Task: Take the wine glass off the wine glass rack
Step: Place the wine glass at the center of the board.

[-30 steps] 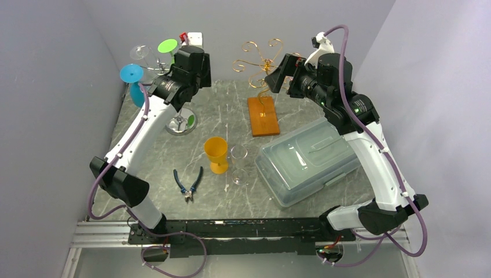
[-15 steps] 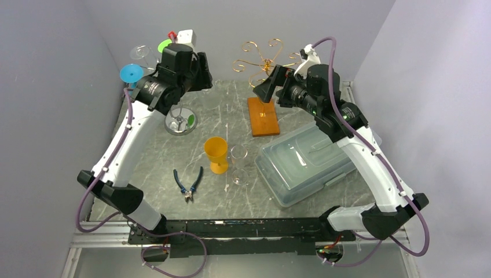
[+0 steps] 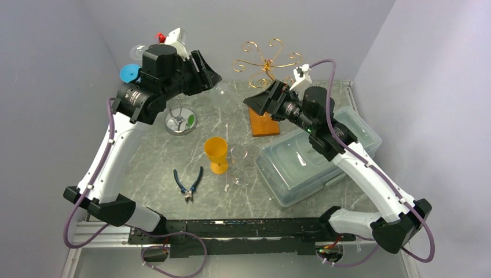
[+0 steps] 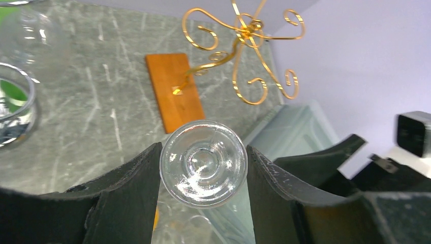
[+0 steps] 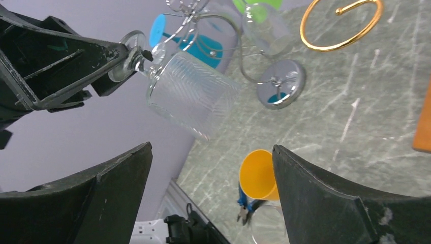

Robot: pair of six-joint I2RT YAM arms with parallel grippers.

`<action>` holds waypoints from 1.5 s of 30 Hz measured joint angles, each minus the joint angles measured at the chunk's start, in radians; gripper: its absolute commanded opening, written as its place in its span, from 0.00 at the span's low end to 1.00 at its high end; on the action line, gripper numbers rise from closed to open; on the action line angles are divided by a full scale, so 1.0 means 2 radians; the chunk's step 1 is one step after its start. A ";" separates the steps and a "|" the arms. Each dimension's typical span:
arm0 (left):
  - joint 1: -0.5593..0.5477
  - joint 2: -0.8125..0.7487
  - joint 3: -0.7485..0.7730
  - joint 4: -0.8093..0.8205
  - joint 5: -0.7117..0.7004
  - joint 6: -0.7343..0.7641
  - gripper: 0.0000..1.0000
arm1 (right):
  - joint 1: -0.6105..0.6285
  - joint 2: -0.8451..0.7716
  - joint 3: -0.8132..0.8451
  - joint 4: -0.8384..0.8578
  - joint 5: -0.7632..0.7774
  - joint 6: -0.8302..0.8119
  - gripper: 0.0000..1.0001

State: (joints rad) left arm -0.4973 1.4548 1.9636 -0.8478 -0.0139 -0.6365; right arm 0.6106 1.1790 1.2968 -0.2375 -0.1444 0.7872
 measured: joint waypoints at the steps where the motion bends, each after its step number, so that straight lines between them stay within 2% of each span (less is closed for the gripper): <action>1: 0.000 -0.002 0.000 0.002 0.008 -0.007 0.13 | 0.000 -0.003 -0.009 0.011 -0.003 0.006 0.87; 12: 0.000 -0.023 -0.039 0.054 0.079 -0.084 0.12 | 0.001 -0.033 -0.109 0.174 -0.024 0.101 0.68; 28: 0.034 -0.072 -0.153 0.178 0.154 -0.192 0.11 | 0.000 -0.026 -0.160 0.344 -0.051 0.215 0.45; 32: 0.044 -0.090 -0.196 0.219 0.171 -0.230 0.11 | 0.000 -0.020 -0.165 0.369 -0.056 0.237 0.35; 37: 0.051 -0.105 -0.240 0.274 0.188 -0.277 0.12 | 0.000 -0.016 -0.169 0.390 -0.060 0.254 0.16; 39: 0.051 -0.108 -0.252 0.293 0.193 -0.293 0.17 | 0.000 -0.016 -0.169 0.393 -0.062 0.259 0.03; 40: 0.052 -0.109 -0.257 0.301 0.195 -0.300 0.21 | 0.000 -0.016 -0.169 0.397 -0.064 0.261 0.00; 43: 0.053 -0.112 -0.272 0.321 0.199 -0.324 0.41 | 0.000 -0.016 -0.167 0.405 -0.066 0.269 0.00; 45: 0.053 -0.115 -0.275 0.322 0.199 -0.326 0.60 | 0.000 -0.016 -0.165 0.402 -0.070 0.268 0.00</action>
State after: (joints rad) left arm -0.3912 1.2251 1.4136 -0.2031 0.3836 -1.2881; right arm 0.6113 1.1465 0.9668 0.5667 -0.2836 1.3239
